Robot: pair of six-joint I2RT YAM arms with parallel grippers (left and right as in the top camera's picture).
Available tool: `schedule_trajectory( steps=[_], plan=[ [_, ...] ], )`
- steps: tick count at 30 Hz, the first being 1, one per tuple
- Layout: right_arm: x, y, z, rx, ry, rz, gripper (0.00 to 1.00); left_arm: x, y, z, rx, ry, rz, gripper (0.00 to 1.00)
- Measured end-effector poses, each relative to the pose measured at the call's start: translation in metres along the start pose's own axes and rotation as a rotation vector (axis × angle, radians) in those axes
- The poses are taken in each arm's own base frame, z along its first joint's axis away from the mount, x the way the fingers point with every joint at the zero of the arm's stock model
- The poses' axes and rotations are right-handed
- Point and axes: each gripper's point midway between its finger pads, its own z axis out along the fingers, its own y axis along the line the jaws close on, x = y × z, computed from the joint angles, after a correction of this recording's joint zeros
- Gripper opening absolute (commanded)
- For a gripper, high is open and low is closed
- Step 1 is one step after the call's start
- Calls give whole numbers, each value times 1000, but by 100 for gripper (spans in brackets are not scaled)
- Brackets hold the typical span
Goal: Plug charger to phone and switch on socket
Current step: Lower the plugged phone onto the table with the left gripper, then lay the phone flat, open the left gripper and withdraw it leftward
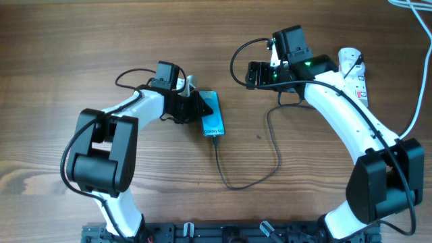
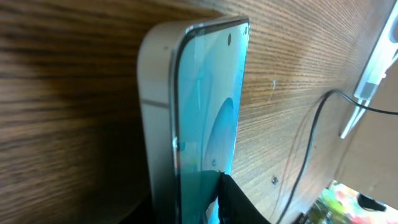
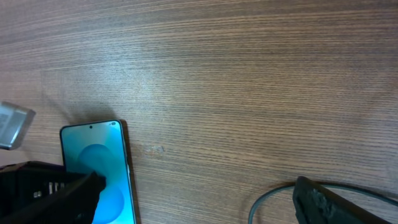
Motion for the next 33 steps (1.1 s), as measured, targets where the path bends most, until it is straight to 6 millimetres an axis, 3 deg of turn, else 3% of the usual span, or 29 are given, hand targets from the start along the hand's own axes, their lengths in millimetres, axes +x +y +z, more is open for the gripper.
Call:
schedule_trajectory(
  steps=[3, 12, 17, 22, 23, 25, 26, 33],
  plan=[
    [0, 0, 0, 0, 0, 0, 100, 3, -1, 3, 21, 20, 2, 24],
    [0, 0, 0, 0, 0, 0, 100, 3, -3, 5, 36, 29, 17, 41],
    [0, 0, 0, 0, 0, 0, 100, 3, -6, 5, 44, 30, 22, 45],
    [0, 0, 0, 0, 0, 0, 100, 3, -10, 4, 55, 32, 28, 55],
    [0, 0, 0, 0, 0, 0, 100, 2, -10, 4, 54, 30, 29, 68],
    [0, 0, 0, 0, 0, 0, 100, 3, -14, 3, 73, 35, 33, 68],
    [0, 0, 0, 0, 0, 0, 100, 1, -16, 2, 70, 28, 41, 75],
    [0, 0, 0, 0, 0, 0, 99, 1, -20, 1, 82, 27, 46, 79]
  ],
)
